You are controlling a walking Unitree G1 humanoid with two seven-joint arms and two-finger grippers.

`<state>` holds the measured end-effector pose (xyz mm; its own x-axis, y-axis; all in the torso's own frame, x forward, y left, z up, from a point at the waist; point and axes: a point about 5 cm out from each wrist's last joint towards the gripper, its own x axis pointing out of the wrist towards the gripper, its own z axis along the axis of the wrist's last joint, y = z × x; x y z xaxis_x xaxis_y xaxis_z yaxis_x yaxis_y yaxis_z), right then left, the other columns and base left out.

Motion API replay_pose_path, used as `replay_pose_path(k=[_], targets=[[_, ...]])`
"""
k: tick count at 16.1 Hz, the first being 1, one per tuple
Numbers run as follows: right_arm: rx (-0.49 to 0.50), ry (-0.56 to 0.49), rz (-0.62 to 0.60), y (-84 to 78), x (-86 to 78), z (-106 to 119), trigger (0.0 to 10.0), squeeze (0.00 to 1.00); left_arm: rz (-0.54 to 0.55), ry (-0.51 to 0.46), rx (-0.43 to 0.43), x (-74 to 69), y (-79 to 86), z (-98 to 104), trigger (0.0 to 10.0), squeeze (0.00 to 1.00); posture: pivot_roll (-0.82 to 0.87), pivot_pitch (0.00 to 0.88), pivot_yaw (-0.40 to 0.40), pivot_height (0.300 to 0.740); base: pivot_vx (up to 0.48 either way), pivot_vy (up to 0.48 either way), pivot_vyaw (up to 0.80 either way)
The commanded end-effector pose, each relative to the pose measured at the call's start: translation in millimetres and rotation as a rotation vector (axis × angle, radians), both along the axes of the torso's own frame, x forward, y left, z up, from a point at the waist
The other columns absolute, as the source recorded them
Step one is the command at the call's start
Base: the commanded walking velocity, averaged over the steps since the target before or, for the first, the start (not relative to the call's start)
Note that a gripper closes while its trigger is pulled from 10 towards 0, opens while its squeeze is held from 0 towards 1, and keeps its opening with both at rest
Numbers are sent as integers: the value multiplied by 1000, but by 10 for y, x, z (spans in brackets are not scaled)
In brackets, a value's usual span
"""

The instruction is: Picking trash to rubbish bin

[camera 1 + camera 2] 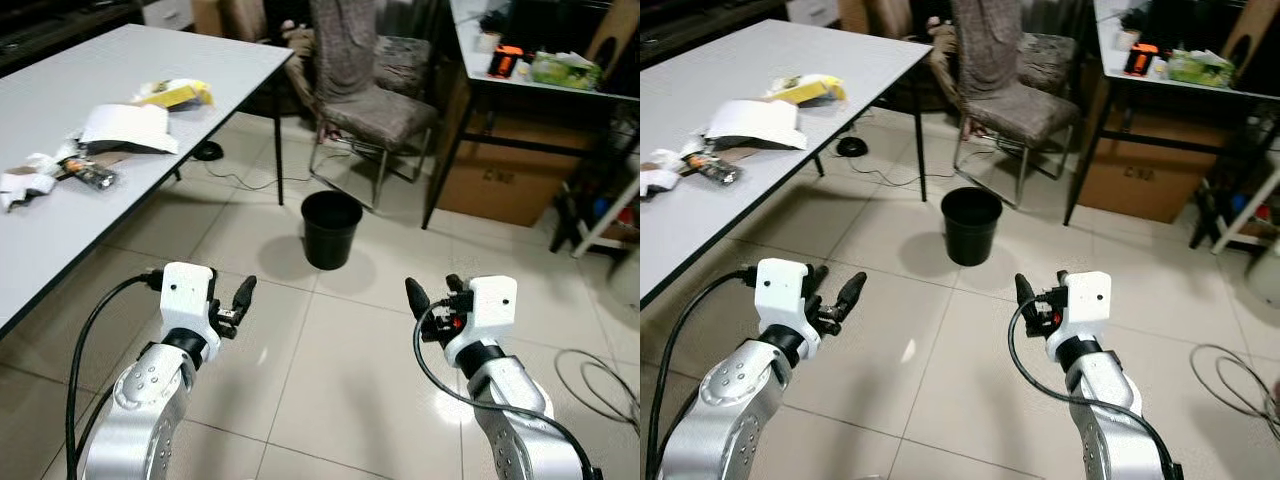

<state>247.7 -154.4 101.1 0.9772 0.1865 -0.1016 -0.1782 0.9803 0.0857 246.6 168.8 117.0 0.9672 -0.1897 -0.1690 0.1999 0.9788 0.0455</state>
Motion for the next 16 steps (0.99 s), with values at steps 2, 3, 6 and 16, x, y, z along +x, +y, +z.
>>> replay_pose_path(k=[2,3,6,16], targets=[[-91,-14,48,34,43,27,10000,0,24,-77,72,71,6,79,10000,0,-39,0,-14,740,0,0,0],[-128,-24,56,43,50,30,10000,0,37,-86,80,87,14,91,10000,0,-42,0,-15,740,0,0,0],[-185,-52,70,57,62,54,10000,0,57,-118,94,114,10,96,10000,0,-40,0,-23,740,0,0,800],[-134,-98,56,51,110,138,10000,0,50,-201,96,174,28,197,10000,0,-43,0,-25,740,161,0,640]])
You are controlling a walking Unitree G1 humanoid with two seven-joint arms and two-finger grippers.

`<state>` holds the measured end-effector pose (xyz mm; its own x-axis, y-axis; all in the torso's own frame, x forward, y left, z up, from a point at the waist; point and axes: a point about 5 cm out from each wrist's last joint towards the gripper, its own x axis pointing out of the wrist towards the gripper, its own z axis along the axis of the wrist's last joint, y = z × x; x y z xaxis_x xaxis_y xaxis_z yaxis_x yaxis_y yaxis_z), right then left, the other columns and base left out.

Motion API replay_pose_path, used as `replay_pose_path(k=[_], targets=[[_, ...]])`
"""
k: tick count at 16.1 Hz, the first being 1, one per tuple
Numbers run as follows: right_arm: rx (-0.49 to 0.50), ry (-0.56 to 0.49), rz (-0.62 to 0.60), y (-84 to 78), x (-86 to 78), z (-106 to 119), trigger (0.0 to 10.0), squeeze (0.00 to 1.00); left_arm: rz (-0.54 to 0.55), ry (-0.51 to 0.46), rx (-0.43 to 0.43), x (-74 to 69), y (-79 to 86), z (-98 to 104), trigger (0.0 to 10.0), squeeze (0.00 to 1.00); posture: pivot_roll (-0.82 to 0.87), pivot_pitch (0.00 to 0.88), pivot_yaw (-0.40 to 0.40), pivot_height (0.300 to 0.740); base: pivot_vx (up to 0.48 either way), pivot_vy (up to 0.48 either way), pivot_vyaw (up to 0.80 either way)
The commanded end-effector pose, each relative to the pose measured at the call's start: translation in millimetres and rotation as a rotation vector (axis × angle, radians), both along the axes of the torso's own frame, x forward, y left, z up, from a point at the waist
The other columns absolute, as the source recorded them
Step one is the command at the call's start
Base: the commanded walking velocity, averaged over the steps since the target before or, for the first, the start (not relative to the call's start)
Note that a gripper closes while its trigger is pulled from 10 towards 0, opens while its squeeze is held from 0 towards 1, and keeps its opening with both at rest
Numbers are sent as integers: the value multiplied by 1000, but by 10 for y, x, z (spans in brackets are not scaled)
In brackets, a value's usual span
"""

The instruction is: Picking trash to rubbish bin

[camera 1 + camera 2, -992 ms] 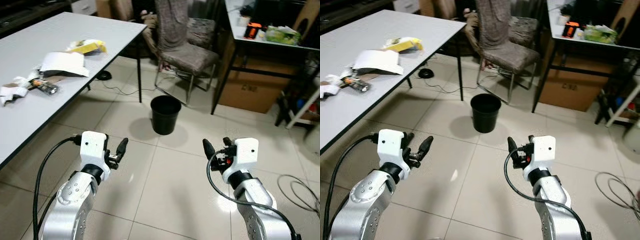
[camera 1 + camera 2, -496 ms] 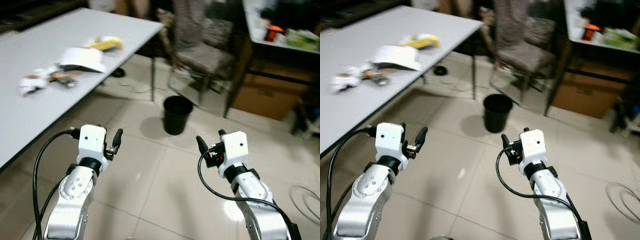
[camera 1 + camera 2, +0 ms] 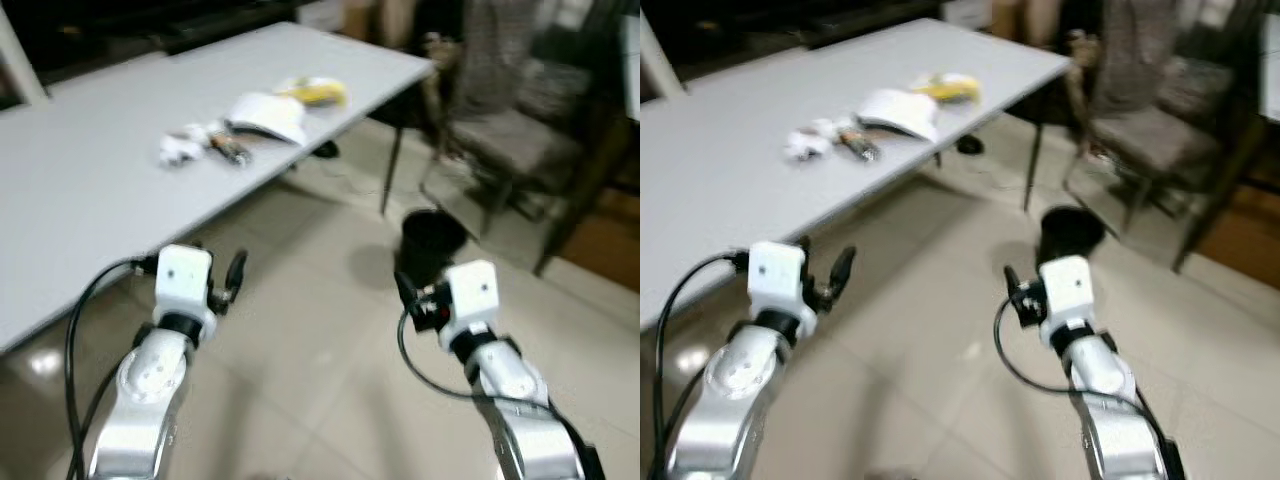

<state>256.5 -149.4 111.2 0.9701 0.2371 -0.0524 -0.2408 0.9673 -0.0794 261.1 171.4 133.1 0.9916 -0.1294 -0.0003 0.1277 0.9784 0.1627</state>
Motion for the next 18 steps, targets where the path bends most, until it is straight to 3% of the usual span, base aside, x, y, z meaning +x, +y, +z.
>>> replay_pose_path(k=[1,12,15,18], targets=[[15,-16,-7,-5,22,40,10000,0,1,-15,6,45,7,40,10000,0,-44,0,-21,740,364,0,0],[-8,-14,29,7,4,34,10000,0,18,-14,-2,124,16,73,10000,0,-32,0,-38,740,361,0,0],[-27,-6,108,117,-6,11,10000,0,40,-9,6,109,82,75,10000,0,-18,0,-45,740,359,0,800],[3,-7,92,150,10,19,10000,0,42,-5,11,137,114,78,10000,0,-27,0,-27,740,361,0,267]])
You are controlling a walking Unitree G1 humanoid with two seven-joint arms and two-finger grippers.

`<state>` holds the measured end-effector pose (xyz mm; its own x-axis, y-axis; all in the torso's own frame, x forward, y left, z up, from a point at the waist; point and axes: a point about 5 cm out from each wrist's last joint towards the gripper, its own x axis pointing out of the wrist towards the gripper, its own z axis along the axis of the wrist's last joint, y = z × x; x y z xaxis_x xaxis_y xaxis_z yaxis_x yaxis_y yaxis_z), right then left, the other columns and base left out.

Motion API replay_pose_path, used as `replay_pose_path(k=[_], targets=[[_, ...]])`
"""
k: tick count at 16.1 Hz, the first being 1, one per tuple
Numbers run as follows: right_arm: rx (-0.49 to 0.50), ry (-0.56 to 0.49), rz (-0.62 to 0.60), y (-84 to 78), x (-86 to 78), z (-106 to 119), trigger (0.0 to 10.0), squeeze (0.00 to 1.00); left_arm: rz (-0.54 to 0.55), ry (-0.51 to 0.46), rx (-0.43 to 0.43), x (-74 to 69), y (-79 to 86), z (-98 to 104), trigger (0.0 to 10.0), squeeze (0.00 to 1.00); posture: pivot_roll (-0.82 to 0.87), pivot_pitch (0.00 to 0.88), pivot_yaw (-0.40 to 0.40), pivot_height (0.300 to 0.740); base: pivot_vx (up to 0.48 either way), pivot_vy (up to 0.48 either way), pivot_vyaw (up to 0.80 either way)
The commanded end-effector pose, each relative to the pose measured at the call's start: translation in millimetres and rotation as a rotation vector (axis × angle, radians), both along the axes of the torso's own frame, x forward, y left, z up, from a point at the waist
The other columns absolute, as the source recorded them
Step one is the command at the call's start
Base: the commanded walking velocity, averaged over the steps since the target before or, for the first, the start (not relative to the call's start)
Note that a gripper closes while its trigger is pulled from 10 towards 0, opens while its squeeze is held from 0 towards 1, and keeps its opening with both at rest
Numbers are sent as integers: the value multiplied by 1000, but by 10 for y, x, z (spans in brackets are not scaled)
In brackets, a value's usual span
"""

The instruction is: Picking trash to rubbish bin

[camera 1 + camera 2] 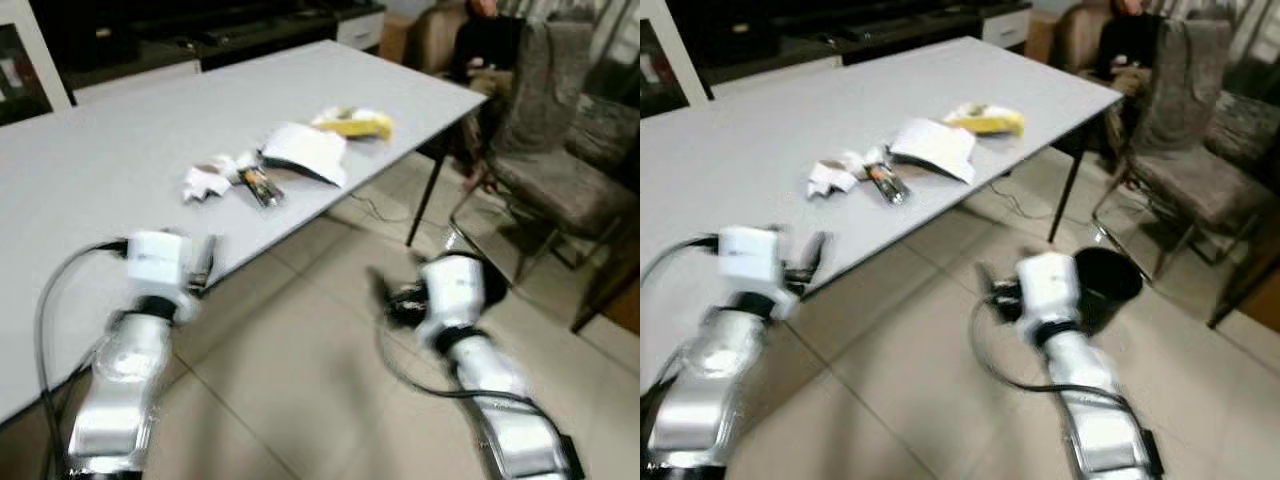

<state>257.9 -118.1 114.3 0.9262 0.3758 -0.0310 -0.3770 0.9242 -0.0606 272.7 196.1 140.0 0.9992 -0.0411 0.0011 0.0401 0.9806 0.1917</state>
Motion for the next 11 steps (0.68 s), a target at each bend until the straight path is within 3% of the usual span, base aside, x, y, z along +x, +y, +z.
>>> replay_pose_path(k=[1,5,11], targets=[[-31,9,-58,-172,-20,-20,10000,0,-67,-3,-14,54,-164,23,10000,0,-31,0,-17,740,360,0,0],[-18,-7,-110,-233,-79,10,10000,0,-97,-3,-19,174,-209,41,10000,0,-66,0,22,740,359,0,0],[-22,-13,-83,-200,-127,23,10000,0,-68,-13,-21,306,-94,75,10000,0,-72,0,33,740,358,0,0]])
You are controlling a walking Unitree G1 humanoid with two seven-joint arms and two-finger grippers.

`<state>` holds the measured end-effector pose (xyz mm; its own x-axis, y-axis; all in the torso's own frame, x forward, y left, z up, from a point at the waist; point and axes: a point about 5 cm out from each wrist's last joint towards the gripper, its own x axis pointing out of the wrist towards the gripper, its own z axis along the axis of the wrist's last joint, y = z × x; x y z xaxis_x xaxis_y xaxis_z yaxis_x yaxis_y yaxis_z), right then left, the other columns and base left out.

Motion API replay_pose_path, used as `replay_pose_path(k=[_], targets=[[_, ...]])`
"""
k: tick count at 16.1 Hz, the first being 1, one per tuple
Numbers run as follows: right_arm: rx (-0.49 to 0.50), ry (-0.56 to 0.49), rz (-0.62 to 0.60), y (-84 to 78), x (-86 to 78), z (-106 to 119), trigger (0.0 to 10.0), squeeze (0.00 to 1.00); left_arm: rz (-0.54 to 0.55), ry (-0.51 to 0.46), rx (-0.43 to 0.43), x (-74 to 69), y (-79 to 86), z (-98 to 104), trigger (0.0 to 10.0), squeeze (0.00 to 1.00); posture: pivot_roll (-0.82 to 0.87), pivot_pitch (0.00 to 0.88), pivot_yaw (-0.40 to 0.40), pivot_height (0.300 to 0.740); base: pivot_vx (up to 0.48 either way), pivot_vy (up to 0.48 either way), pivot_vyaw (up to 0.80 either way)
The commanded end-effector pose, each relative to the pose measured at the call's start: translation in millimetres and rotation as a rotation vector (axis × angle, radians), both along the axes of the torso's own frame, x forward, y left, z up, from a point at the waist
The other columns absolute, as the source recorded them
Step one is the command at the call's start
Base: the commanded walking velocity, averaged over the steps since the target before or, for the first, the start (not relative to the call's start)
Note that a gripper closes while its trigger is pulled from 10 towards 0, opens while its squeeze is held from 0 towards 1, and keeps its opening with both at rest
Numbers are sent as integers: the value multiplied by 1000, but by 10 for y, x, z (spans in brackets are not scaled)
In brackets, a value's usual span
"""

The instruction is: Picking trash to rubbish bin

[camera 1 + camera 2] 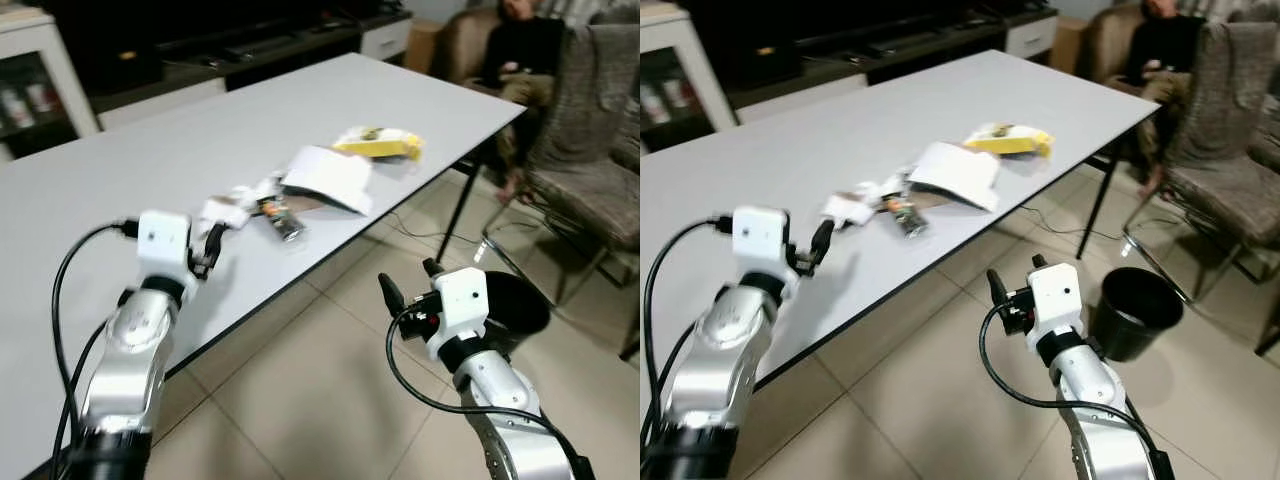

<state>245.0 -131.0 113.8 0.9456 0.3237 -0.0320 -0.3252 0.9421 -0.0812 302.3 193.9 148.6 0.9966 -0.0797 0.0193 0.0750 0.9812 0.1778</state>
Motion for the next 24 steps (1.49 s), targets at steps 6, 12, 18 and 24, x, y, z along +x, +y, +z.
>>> replay_pose_path(k=[6,12,18,24], targets=[[-46,-26,57,48,-9,32,10000,0,-49,-15,13,111,-56,27,10000,0,-54,0,37,740,358,0,0],[-9,-23,29,-3,-21,22,10000,0,-61,-3,23,152,-39,-1,10000,0,-56,0,40,740,349,0,370],[-23,-18,16,-67,-93,16,10000,0,-207,89,-123,169,-199,-105,10000,333,-66,0,44,740,156,0,0],[-24,-20,5,-141,-155,76,10000,0,-233,236,-274,315,-268,-454,10000,1000,-108,0,49,740,0,0,0]])
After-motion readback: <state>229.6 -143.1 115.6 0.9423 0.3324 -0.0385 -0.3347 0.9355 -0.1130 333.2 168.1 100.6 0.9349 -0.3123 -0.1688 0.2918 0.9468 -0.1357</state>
